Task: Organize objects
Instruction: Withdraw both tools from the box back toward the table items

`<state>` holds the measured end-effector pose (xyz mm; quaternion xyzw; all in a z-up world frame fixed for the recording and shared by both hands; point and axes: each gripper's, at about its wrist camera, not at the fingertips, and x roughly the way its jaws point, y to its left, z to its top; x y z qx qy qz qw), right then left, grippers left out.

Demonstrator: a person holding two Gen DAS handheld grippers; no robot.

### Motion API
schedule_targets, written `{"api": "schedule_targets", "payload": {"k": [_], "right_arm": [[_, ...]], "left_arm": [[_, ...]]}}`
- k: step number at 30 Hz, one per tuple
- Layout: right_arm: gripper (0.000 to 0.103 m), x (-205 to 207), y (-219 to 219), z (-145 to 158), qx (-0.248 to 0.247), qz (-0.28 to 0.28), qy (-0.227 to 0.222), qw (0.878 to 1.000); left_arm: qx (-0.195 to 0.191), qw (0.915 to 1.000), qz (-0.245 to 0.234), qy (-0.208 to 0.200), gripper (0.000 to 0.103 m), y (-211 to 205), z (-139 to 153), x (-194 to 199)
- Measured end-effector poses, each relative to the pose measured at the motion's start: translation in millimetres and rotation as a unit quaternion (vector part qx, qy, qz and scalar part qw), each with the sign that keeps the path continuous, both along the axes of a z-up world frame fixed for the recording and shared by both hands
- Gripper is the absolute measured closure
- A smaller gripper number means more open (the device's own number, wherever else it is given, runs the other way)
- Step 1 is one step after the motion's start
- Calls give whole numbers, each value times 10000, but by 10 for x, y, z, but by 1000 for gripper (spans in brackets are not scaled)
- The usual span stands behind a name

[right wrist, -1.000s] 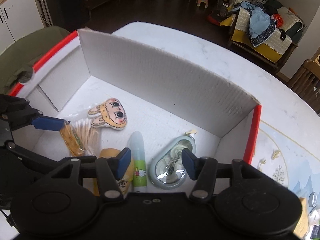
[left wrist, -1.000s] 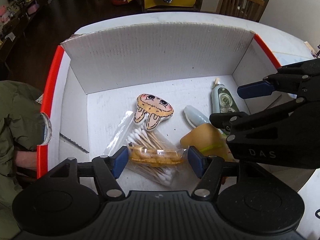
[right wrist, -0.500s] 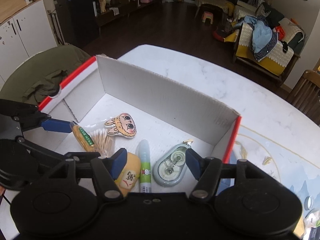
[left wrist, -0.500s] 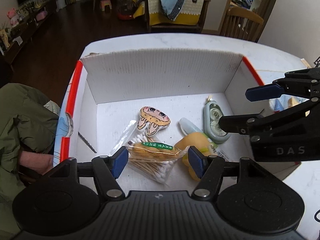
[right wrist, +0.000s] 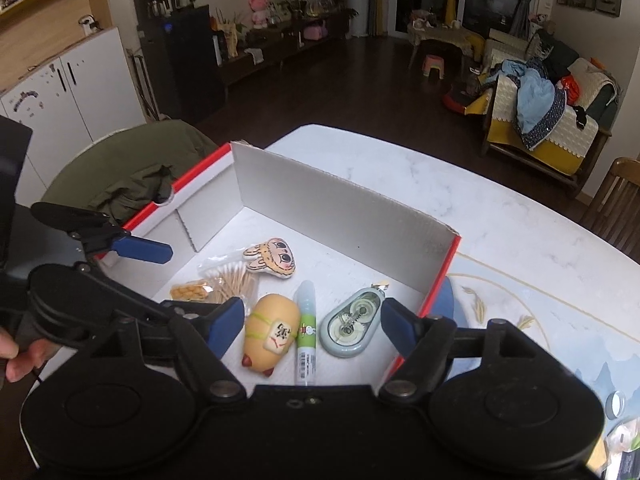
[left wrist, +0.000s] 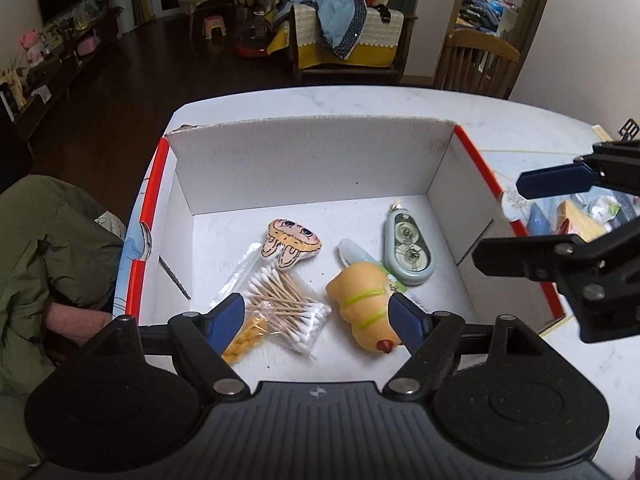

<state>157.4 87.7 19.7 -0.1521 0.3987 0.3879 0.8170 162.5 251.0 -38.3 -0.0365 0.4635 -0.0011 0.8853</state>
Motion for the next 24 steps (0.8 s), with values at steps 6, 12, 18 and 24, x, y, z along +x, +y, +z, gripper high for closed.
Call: {"api": "schedule_targets", "payload": {"k": [6,12,18,24], "right_arm": [[23,-126,-260,163,252,55,-98,9996],[21,-259,-547,294,502,79,-204,9985],[16,-372,-877,366,714,-3,-279,9971],[8,-468,-1269,337,803,-112,-352,9961]], "left_arm": [[-6,9998,-9,-207,24,-146,144,-143],[-19,9985,-28,-546,24,-374,334,-287],[-61,9961,-134,-873,24,-672,514,-389],[-163,9940,-280,-1048,24,-1015,591,-461]]}}
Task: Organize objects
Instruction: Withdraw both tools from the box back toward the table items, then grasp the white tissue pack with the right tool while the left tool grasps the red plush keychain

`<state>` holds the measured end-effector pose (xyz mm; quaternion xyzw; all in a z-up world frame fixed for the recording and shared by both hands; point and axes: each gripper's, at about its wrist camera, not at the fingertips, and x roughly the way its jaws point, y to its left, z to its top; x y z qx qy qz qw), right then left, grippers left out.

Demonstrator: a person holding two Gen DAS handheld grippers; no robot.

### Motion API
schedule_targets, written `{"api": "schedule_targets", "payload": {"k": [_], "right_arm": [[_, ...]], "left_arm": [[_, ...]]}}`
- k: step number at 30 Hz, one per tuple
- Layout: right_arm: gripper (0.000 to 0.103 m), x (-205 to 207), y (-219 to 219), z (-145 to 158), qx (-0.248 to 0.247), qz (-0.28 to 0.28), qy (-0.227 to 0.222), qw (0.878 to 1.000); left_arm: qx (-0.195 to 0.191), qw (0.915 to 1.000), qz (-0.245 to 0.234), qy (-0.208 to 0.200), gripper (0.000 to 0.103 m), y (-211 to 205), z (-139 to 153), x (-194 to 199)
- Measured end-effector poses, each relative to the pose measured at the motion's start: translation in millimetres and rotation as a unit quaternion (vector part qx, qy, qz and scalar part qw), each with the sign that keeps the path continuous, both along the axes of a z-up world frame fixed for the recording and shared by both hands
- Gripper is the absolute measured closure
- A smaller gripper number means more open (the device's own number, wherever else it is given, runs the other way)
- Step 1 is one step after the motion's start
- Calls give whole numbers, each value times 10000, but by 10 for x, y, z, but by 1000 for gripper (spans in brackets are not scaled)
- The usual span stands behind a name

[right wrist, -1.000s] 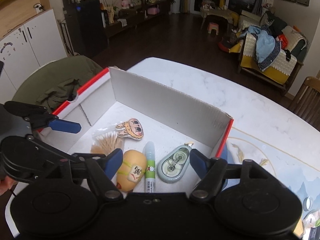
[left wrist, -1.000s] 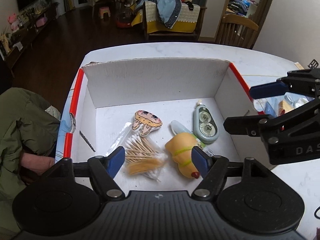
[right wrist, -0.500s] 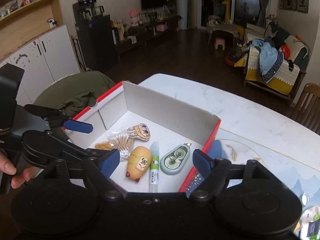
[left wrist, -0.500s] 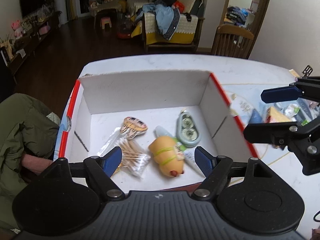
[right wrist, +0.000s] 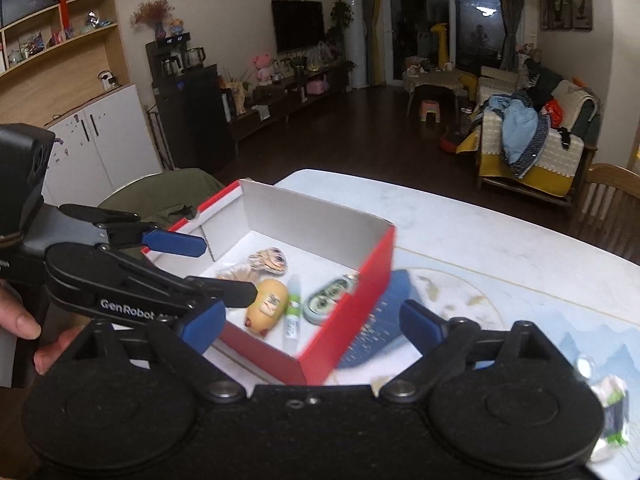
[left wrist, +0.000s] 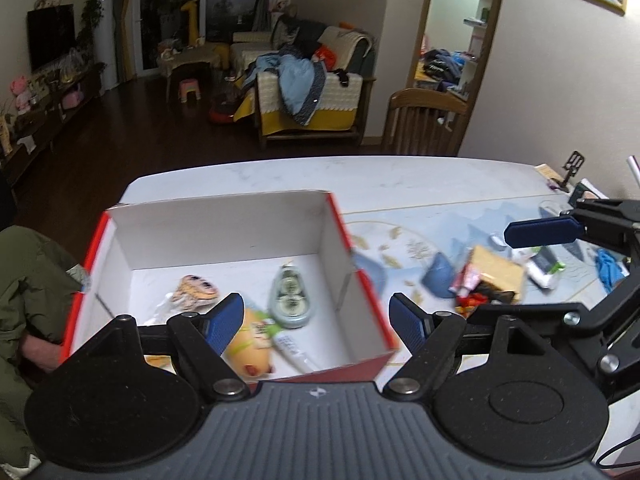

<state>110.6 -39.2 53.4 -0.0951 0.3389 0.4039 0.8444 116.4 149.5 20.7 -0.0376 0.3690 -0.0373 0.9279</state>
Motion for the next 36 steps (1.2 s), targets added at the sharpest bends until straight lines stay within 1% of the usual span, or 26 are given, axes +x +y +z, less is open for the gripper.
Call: {"api": "schedule_targets", "payload": {"k": [7,11,12,14,22,25,27,28,31,36], "right_arm": [[5,-34,-500,-132,13,-327,34,9995],[3,-38,-832,-295,-133,-575,14,9983],[3,-31,-908,-344,-191,-654,27,9977],[3,-11,-1068,-427,-272,-826,70,9962],[3,61,-1777,-708,-412,-1515,184,9874],[3,136,-1982,-790,-474,-1765,218,9829],[3,190,-2117,-839,-517,-1908,211,9800],[3,219,-2172,-856,-529,-1972,212,9787],[3,304,-2341,-880,-566,-2143,203,9749],[4,494,-2505,-938,-678,-2361,135,9693]], "left_arm": [[-179,9996,-195,26,24,-403,-77,-24],[-219,9991,-346,82,23,-664,-165,-23],[-220,9990,-369,99,21,-725,-191,-23],[-257,9987,-411,152,13,-856,-252,-2],[-170,9973,-576,419,13,-1350,-512,139],[-113,9973,-569,455,12,-1490,-595,210],[-134,9973,-549,474,4,-1559,-650,271],[-157,9973,-540,480,2,-1585,-673,303],[-136,9979,-443,463,2,-1669,-746,414],[-145,9980,-334,515,2,-1785,-871,647]]}}
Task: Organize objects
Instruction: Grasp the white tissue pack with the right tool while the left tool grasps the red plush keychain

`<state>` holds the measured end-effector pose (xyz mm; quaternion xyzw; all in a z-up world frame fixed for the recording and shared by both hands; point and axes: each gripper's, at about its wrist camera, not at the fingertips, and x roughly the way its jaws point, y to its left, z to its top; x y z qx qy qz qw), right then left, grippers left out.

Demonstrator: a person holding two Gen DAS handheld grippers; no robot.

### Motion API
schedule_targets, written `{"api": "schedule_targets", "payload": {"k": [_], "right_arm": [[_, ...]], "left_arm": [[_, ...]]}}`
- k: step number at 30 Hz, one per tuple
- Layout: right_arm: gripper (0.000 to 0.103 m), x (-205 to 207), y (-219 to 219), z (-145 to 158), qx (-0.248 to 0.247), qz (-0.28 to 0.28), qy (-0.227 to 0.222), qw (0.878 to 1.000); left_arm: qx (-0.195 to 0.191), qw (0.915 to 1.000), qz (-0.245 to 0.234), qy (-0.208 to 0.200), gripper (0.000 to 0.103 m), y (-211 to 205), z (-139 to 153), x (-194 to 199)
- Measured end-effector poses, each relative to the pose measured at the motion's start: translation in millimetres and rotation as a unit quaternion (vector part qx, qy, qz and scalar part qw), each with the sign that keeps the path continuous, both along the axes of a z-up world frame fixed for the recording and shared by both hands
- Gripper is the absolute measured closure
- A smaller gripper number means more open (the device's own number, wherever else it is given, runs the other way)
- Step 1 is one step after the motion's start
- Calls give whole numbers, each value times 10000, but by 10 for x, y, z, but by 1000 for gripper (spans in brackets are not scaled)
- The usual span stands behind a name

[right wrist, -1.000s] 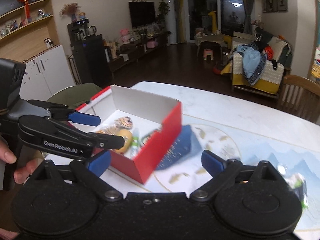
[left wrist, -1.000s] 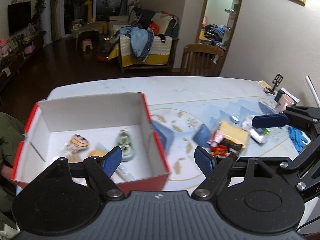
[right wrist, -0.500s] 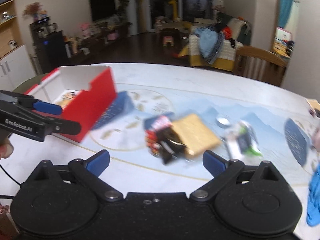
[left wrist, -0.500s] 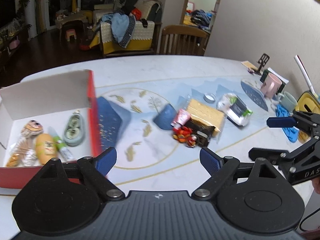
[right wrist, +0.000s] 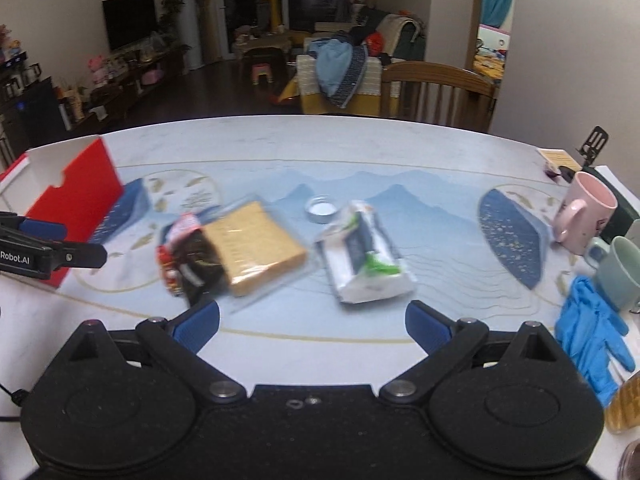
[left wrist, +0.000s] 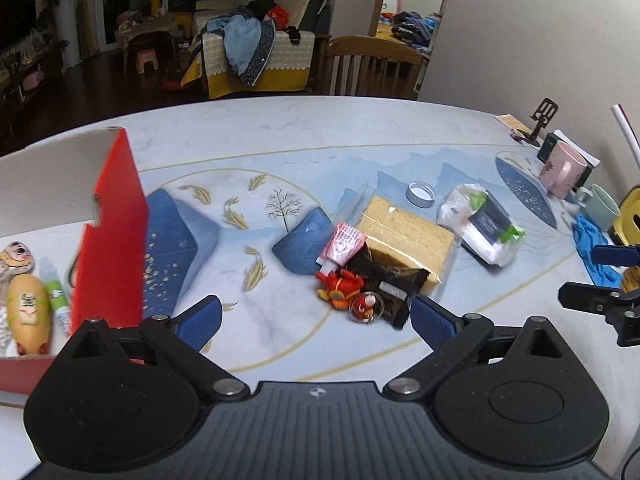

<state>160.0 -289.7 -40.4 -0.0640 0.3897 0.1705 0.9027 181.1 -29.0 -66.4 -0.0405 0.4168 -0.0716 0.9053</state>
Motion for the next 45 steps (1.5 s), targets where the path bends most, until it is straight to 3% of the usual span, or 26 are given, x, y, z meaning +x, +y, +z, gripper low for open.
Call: {"api": "schedule_targets", "payload": {"k": [3,11,15,37,39,43,45], "right_arm": [[4,130,-81,-28,-31,-110,19,9999],[9,416,-137,-161,-9,-157,182,9997],[10,530,-118,-238,-27,-152,251,9996],[24,1100,-90,-678,104,-367,837,9958],[25,1129,-85,-706,67,-402,839,9956],[30,1147,-55,-742,-58,-366,818,9960],[37,1136,-32,-756,-124,-309,814,9961]], "left_arm": [[31,10000,-22,55,2,-84,-73,120],[632,9979,-83,133,2,-313,-282,348],[743,9970,-38,219,2,-314,-385,443],[334,9975,-389,493,3,-201,-702,584],[315,9970,-476,522,10,-210,-717,577],[397,9963,-595,467,14,-244,-726,561],[468,9958,-669,414,23,-272,-719,557]]}}
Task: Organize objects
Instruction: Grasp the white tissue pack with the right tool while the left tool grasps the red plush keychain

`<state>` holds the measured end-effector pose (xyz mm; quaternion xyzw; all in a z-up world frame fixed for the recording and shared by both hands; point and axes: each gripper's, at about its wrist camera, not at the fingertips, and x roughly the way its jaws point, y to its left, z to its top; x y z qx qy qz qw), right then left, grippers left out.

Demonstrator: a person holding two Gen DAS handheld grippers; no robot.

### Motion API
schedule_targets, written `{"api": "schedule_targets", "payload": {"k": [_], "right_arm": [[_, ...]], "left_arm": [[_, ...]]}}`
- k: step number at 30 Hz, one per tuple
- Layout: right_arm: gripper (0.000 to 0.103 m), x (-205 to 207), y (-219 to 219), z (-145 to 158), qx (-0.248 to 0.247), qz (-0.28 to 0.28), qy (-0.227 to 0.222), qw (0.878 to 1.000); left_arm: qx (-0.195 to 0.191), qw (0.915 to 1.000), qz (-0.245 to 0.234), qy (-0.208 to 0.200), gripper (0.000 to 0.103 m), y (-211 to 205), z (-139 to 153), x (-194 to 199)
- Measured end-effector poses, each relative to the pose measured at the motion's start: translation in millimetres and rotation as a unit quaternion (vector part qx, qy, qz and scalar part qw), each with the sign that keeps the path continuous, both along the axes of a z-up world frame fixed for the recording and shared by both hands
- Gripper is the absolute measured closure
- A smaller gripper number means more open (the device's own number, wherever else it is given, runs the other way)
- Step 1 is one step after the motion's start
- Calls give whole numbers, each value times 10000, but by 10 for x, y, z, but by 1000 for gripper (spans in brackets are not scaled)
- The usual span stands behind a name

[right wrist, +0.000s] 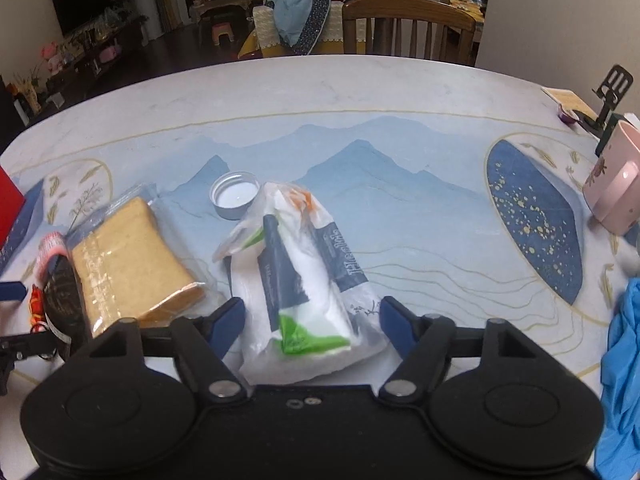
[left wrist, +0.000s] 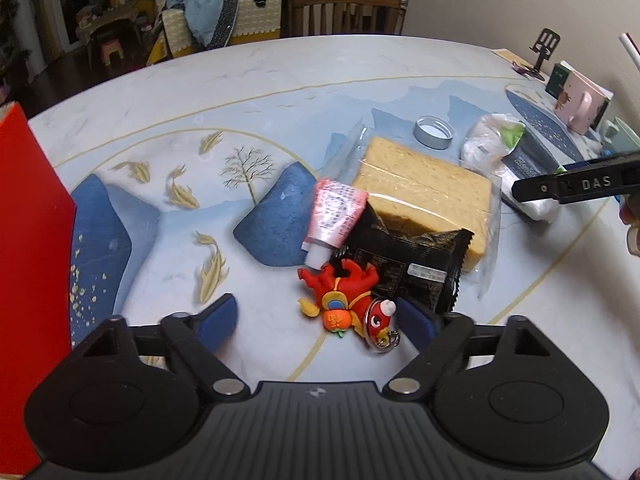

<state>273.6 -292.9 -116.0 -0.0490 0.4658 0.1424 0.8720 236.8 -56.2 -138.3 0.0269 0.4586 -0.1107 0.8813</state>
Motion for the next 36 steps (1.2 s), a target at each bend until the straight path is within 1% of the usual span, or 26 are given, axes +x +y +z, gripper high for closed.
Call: {"api": "schedule_targets", "payload": {"k": [1,3,7,8,9,11,14,15,18,20,27,36], "right_arm": [[38,-11,9,-3,-28,25,-19,10000],[43,-34,16,1,-26,46,-31,10000],[53,-86,24,27,-17,64,-49,10000],[57,-104,23,36,-8,67,-49,10000],[59,-126,21,47,8,69,-44,10000],[61,-176,19,65,11,64,-51,10000],[72,-279,10,88,21,43,-83,10000],[73,-317,7,104,35,29,-103,9999],[76,-424,-5,122,53,-19,-96,9999],[77,-491,-13,142,53,-64,-98,9999],[78,-797,-50,275,314,-117,-52,9994],[78,-1225,83,455,603,57,60,9981]], "left_arm": [[26,10000,-57,-13,25,-16,2,-1],[28,9999,-162,-41,35,-39,13,-2],[12,9996,-276,-33,47,-75,34,-14],[-2,9995,-301,-23,52,-83,41,-16],[-1,9995,-315,-9,54,-90,44,-18],[27,9996,-293,25,54,-100,48,-24],[12,9996,-274,35,58,-94,61,-47],[-1,9996,-278,38,60,-92,70,-61],[-4,9995,-313,35,62,-88,87,-106],[11,9994,-343,15,64,-83,94,-135],[-141,9995,-277,72,65,-17,114,-306],[-561,9982,-10,226,65,150,187,-615]]}}
